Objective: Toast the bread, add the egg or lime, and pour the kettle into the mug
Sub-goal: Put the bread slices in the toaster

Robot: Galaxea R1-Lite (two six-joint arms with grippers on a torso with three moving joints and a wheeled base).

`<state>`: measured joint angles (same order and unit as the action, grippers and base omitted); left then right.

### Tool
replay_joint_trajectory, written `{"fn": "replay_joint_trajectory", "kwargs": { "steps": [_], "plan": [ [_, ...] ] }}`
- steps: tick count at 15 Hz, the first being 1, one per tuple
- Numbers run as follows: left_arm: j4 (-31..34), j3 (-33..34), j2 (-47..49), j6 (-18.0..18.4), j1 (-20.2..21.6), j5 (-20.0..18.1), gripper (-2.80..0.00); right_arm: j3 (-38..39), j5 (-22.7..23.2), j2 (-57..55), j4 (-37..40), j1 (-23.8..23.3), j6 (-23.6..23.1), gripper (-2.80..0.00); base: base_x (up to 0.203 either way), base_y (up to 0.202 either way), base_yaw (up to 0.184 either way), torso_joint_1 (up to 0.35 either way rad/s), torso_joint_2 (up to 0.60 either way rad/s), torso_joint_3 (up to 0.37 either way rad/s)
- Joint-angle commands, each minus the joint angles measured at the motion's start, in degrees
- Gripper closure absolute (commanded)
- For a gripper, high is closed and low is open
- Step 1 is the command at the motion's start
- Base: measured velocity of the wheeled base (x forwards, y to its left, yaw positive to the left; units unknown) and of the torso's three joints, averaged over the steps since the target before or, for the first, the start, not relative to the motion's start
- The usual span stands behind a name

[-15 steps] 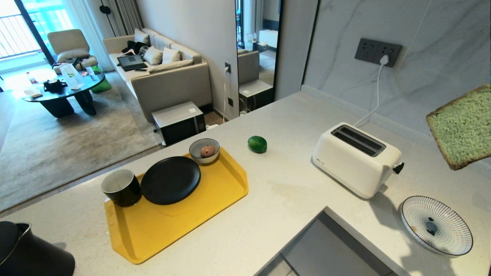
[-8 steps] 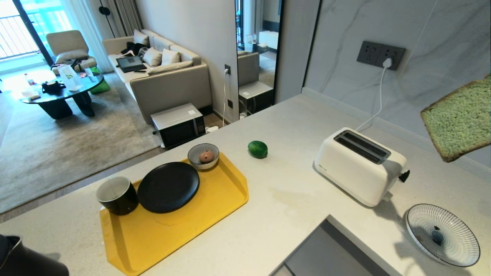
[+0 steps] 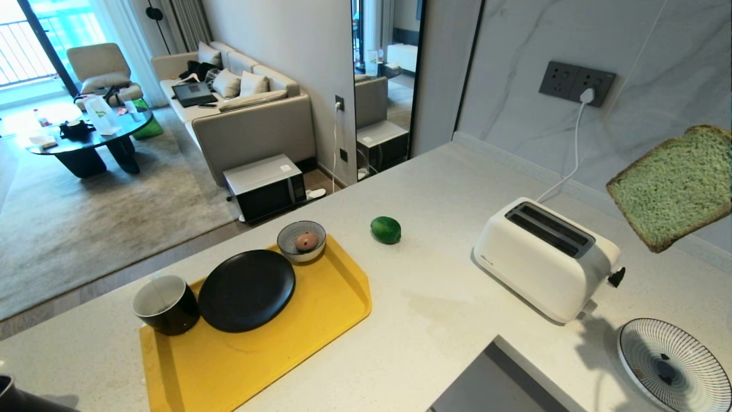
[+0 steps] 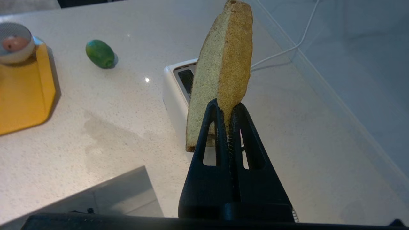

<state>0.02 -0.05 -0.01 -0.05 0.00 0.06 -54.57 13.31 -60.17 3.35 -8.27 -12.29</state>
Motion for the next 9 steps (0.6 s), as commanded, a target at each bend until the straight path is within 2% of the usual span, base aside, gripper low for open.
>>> {"fn": "replay_joint_trajectory", "kwargs": {
  "steps": [1, 5, 9],
  "plan": [
    [0.0, 0.0, 0.0, 0.0, 0.0, 0.0, 0.00, -0.6, 1.2, -3.2, 0.0, 0.0, -3.2, 0.00, 0.000, 0.000, 0.000, 0.000, 0.00, 0.000],
    [0.0, 0.0, 0.0, 0.0, 0.0, 0.0, 0.00, -6.1, 3.1, -14.8, 0.2, -1.7, -8.3, 0.00, 0.000, 0.000, 0.000, 0.000, 0.00, 0.000],
    [0.0, 0.0, 0.0, 0.0, 0.0, 0.0, 0.00, -18.5, 6.1, -28.4, 0.0, -6.3, -10.1, 0.00, 0.000, 0.000, 0.000, 0.000, 0.00, 0.000]
  ]
}}
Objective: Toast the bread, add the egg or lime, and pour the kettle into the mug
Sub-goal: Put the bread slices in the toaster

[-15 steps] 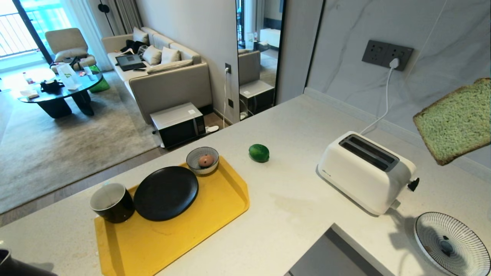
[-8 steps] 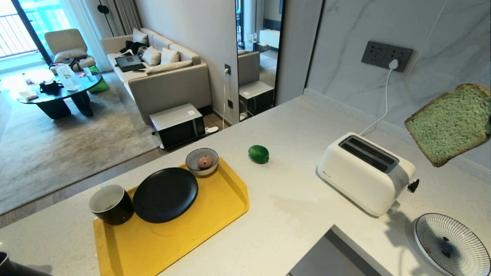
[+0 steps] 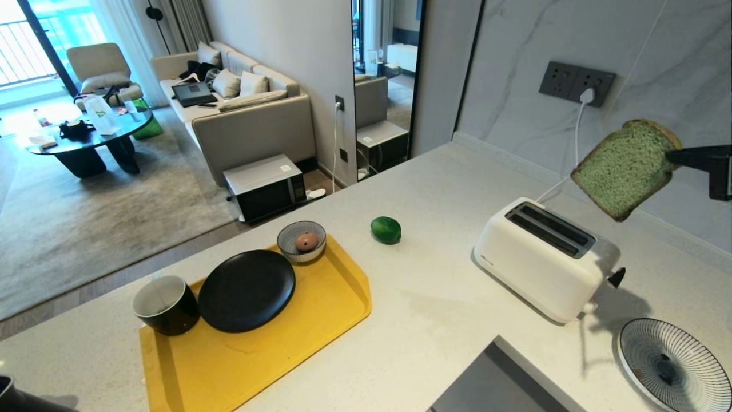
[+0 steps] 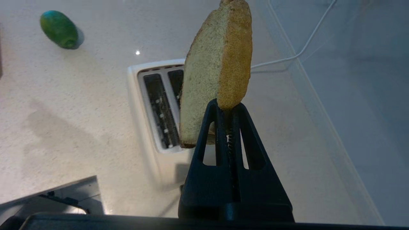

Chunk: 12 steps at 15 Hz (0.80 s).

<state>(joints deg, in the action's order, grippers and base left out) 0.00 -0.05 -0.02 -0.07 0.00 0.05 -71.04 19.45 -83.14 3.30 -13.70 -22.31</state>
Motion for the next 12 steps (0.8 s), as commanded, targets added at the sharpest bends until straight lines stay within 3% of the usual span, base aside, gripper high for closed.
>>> {"fn": "replay_joint_trajectory", "kwargs": {
  "steps": [1, 4, 7, 12],
  "plan": [
    [0.0, 0.0, 0.0, 0.0, 0.0, 0.0, 0.00, -4.7, 1.6, -8.0, 0.1, -1.9, -0.4, 0.00, 0.000, 0.000, 0.000, 0.000, 0.00, 0.000],
    [0.0, 0.0, 0.0, 0.0, 0.0, 0.0, 0.00, -6.2, 7.6, -10.5, 0.4, -3.1, -2.5, 0.00, 0.000, 0.000, 0.000, 0.000, 0.00, 0.000],
    [0.0, 0.0, 0.0, 0.0, 0.0, 0.0, 0.00, -6.1, 9.2, -12.5, 0.4, -3.0, -6.1, 0.00, 0.000, 0.000, 0.000, 0.000, 0.00, 0.000],
    [0.0, 0.0, 0.0, 0.0, 0.0, 0.0, 0.00, -5.8, 10.8, -14.2, 0.3, -3.0, -7.1, 0.00, 0.000, 0.000, 0.000, 0.000, 0.00, 0.000]
  ]
}}
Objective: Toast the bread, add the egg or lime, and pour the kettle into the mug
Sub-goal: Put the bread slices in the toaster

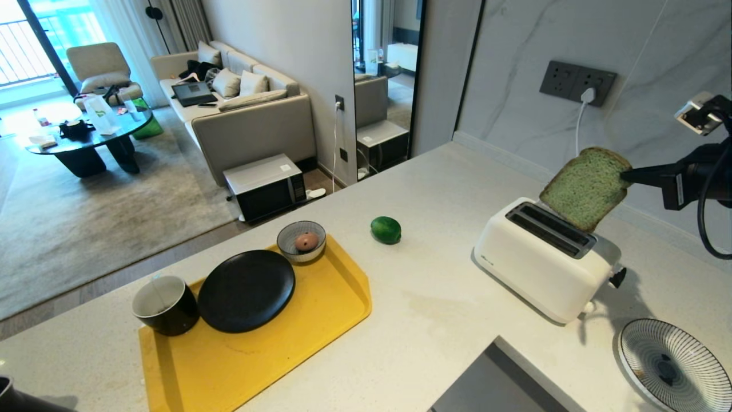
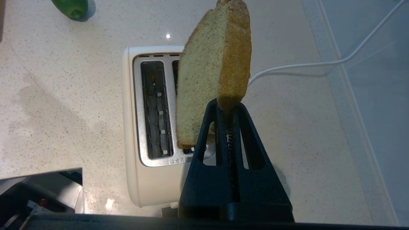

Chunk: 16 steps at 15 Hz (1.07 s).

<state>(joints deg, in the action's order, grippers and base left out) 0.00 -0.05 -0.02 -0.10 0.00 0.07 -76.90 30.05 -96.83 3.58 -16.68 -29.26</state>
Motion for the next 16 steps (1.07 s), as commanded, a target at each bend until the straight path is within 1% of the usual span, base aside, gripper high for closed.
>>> {"fn": "replay_joint_trajectory", "kwargs": {
  "steps": [1, 6, 10, 16],
  "plan": [
    [0.0, 0.0, 0.0, 0.0, 0.0, 0.0, 0.00, 0.3, 0.2, -0.7, 0.1, 0.0, -0.2, 0.00, 0.000, 0.000, 0.000, 0.000, 0.00, 0.000],
    [0.0, 0.0, 0.0, 0.0, 0.0, 0.0, 0.00, 0.8, 0.3, -2.6, -0.1, 0.0, -0.3, 0.00, 0.000, 0.000, 0.000, 0.000, 0.00, 0.000],
    [0.0, 0.0, 0.0, 0.0, 0.0, 0.0, 0.00, 2.2, 0.3, -3.4, -0.4, 0.0, -1.6, 0.00, 0.000, 0.000, 0.000, 0.000, 0.00, 0.000],
    [0.0, 0.0, 0.0, 0.0, 0.0, 0.0, 0.00, 1.7, 0.2, -5.6, -0.5, 0.0, -7.1, 0.00, 0.000, 0.000, 0.000, 0.000, 0.00, 0.000]
  ]
}}
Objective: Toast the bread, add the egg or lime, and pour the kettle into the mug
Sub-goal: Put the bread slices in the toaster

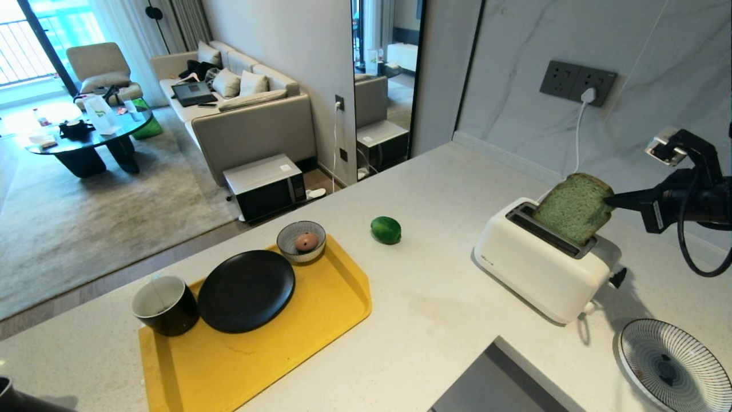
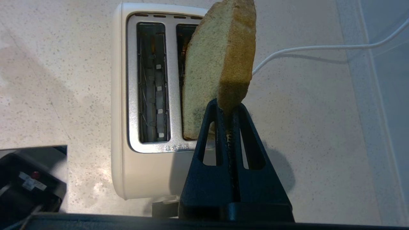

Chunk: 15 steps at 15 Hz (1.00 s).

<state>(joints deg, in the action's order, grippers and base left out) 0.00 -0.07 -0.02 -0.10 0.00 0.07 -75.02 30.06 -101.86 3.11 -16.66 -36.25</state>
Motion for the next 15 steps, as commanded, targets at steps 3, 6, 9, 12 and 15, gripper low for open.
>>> {"fn": "replay_joint_trajectory", "kwargs": {
  "steps": [3, 6, 9, 12, 15],
  "plan": [
    [0.0, 0.0, 0.0, 0.0, 0.0, 0.0, 0.00, -1.1, 0.1, -1.7, 0.1, 0.0, -2.8, 0.00, 0.000, 0.000, 0.000, 0.000, 0.00, 0.000],
    [0.0, 0.0, 0.0, 0.0, 0.0, 0.0, 0.00, -1.0, 0.0, -2.0, 0.3, 0.0, -4.5, 0.00, 0.000, 0.000, 0.000, 0.000, 0.00, 0.000],
    [0.0, 0.1, 0.0, 0.0, 0.0, 0.0, 0.00, -1.2, 0.1, -3.4, 0.1, 0.0, -5.8, 0.00, 0.000, 0.000, 0.000, 0.000, 0.00, 0.000],
    [0.0, 0.0, 0.0, 0.0, 0.0, 0.0, 0.00, -0.9, 0.2, -4.1, 0.2, 0.1, -7.7, 0.00, 0.000, 0.000, 0.000, 0.000, 0.00, 0.000],
    [0.0, 0.0, 0.0, 0.0, 0.0, 0.0, 0.00, -1.1, 0.1, -5.0, 0.0, 0.1, -8.5, 0.00, 0.000, 0.000, 0.000, 0.000, 0.00, 0.000]
  ]
}}
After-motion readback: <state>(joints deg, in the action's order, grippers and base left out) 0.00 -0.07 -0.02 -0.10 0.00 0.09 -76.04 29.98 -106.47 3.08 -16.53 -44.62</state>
